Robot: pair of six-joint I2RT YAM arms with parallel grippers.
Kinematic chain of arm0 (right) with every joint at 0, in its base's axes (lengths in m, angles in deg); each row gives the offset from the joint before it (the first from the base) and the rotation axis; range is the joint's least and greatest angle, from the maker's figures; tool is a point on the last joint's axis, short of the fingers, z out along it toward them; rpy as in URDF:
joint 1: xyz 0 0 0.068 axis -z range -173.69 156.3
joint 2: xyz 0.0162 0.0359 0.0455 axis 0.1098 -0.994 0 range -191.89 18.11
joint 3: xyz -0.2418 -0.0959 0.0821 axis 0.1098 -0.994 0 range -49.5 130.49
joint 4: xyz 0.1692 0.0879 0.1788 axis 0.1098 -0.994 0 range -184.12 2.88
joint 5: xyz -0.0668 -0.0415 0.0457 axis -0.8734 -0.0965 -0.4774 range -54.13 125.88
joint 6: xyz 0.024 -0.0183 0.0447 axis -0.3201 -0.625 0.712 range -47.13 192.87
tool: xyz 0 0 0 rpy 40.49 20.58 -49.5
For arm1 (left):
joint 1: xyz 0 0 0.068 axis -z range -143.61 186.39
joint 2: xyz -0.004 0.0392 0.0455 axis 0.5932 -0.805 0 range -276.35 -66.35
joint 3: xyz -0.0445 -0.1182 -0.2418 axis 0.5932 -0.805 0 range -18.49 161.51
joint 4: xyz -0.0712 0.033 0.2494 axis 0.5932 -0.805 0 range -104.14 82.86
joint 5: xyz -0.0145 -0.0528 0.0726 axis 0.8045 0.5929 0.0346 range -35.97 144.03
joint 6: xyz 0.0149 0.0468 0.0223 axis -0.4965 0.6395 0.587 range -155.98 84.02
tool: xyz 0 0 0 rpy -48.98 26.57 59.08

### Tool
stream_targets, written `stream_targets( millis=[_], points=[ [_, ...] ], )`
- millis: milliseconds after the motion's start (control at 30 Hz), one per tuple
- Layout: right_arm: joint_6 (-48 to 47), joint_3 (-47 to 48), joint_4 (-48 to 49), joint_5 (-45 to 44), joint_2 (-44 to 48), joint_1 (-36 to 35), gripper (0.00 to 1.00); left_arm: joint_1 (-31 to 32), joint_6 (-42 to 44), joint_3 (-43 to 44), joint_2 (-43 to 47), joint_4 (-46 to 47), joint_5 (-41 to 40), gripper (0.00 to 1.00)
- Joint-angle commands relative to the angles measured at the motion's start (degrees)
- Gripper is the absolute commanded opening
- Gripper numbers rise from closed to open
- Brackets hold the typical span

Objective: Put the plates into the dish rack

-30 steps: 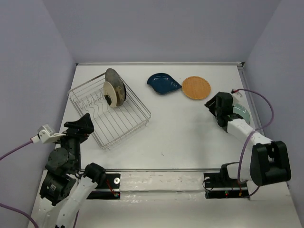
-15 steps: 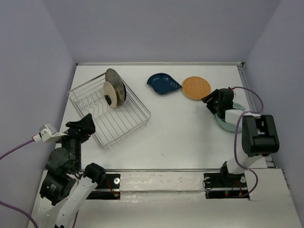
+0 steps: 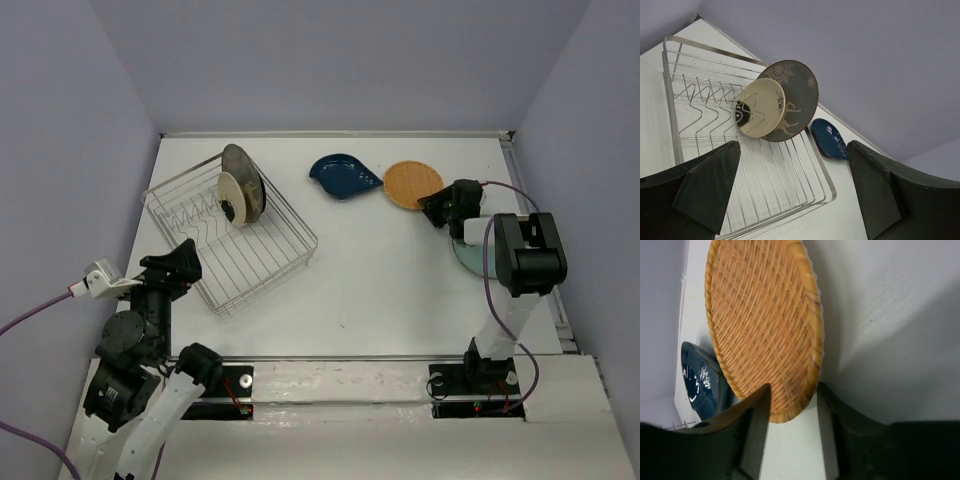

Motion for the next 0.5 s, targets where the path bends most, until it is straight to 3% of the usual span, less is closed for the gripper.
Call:
stream_targets(
  millis=[0, 100, 233, 300, 467],
  points=[
    [6.2, -1.2, 1.5, -3.8, -0.5, -0.1, 0.39, 0.4, 1.7, 0.0, -1.3, 3.3, -0.4, 0.99],
    [6.5, -3.0, 1.9, -8.4, 1.1, -0.1, 0.28, 0.4, 1.7, 0.0, -1.3, 3.4, -0.7, 0.99],
    [3.0, -2.8, 1.6, -8.1, 2.6, 0.9, 0.18, 0.4, 1.8, -0.1, -1.3, 3.5, -0.4, 0.99],
    [1.8, -3.1, 0.5, -10.2, 5.2, 0.9, 0.07, 0.4, 1.8, -0.1, -1.4, 3.5, -0.2, 0.99],
    [-2.9, -5.3, -2.8, -15.1, 15.8, 0.9, 0.07, 0.4, 1.9, -0.2, -1.5, 3.7, 0.2, 0.99]
  ],
)
